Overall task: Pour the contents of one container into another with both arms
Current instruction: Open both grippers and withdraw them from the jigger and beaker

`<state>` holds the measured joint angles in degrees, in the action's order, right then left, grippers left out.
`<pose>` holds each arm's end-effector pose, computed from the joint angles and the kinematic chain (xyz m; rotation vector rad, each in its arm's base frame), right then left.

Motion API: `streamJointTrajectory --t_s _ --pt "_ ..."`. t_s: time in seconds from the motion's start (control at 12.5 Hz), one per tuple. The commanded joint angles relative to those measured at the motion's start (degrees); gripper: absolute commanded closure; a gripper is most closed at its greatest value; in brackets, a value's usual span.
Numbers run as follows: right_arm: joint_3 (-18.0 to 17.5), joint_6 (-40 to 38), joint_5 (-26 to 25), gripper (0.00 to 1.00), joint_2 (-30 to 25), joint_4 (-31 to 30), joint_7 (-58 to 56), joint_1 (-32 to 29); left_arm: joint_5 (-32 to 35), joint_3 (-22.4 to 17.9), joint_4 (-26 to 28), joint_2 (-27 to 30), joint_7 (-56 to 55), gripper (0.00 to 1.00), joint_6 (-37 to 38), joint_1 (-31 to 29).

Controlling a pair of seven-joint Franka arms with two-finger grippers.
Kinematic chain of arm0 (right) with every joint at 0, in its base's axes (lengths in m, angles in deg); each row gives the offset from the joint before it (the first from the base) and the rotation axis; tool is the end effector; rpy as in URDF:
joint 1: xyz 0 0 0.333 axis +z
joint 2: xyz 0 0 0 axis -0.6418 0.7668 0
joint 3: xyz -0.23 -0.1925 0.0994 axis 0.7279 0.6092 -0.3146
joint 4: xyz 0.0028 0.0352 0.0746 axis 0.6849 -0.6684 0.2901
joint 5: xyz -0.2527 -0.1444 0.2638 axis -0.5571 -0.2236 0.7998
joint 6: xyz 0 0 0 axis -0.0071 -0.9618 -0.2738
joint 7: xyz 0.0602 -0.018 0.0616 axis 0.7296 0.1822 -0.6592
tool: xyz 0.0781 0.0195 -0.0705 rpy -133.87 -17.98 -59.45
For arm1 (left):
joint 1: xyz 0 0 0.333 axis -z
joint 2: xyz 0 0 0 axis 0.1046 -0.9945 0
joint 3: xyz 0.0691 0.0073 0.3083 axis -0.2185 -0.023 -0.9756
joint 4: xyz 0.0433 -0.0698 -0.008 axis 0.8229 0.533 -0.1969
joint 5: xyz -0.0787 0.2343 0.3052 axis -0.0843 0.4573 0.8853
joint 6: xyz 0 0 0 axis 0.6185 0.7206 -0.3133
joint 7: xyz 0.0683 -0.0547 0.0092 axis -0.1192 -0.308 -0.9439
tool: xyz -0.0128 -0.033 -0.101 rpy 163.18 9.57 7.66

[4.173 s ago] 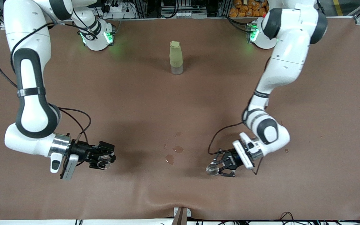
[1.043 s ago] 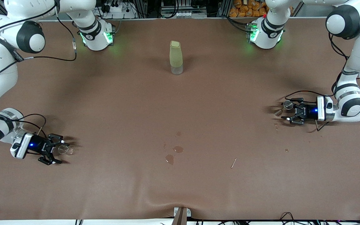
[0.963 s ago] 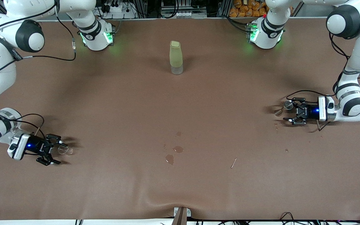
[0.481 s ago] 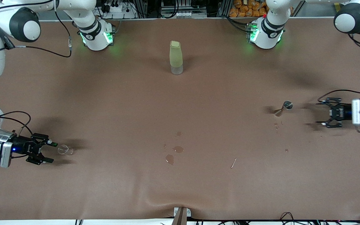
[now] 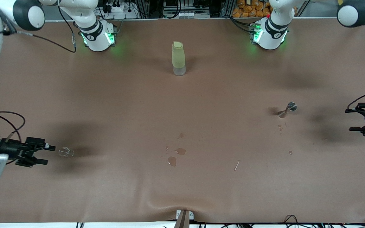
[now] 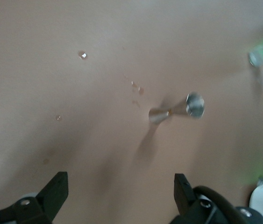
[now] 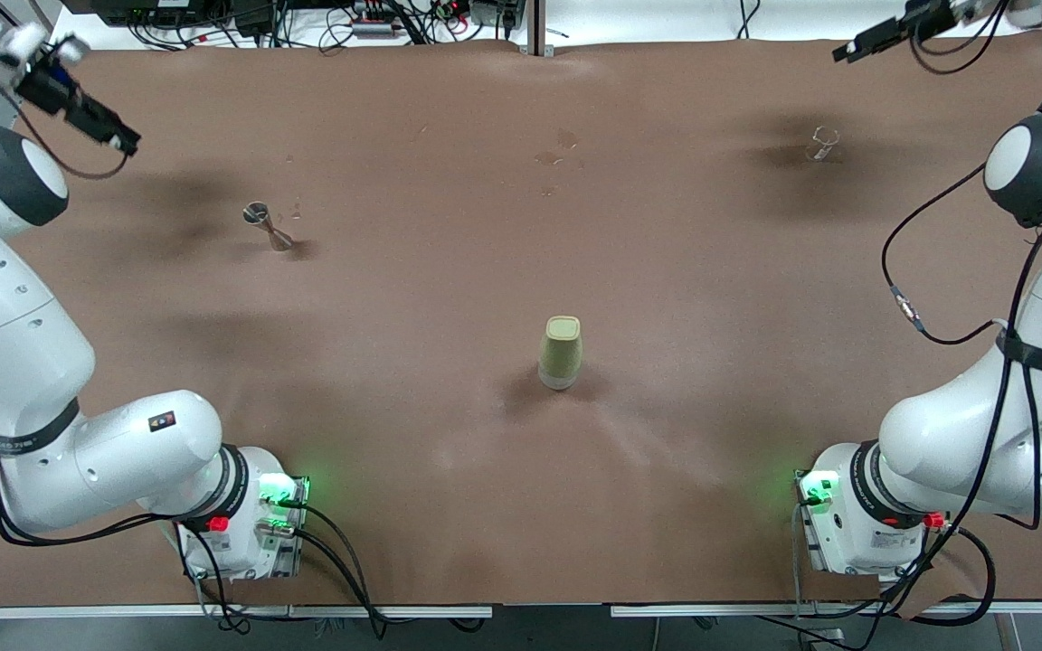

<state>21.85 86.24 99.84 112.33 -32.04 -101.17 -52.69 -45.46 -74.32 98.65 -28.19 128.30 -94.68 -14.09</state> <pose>0.7221 -0.1374 0.3637 -2.3780 -0.6169 -0.3453 0.6363 0.2736 0.3515 2.3193 -1.0258 0.0312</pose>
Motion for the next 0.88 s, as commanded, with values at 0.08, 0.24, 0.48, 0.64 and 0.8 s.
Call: streamJointTrajectory --t_s 0.08,0.24,0.48,0.64,0.8 --pt "-0.09 0.43 -12.65 0.00 -9.36 -4.19 11.20 1.94 5.39 -0.58 2.73 10.63 -25.39 0.00 -0.18 9.09" --pt "-0.18 0.17 -18.89 0.00 -13.83 -6.55 17.69 3.43 7.94 -0.05 3.87 13.53 -40.67 0.00 0.34 14.01" --pt "-0.27 0.07 -26.55 0.00 -25.33 -16.73 28.15 5.99 8.38 -0.05 3.96 15.74 -55.47 0.00 1.05 19.46" --pt "-0.44 -0.62 -31.91 0.00 -31.67 -22.02 35.01 8.00 10.31 0.04 3.96 16.09 -61.38 0.00 1.13 22.11" --pt "-0.97 -4.65 -36.66 0.00 -34.94 -22.92 43.44 9.76 10.32 0.04 3.96 17.06 -65.87 0.00 1.05 24.39"
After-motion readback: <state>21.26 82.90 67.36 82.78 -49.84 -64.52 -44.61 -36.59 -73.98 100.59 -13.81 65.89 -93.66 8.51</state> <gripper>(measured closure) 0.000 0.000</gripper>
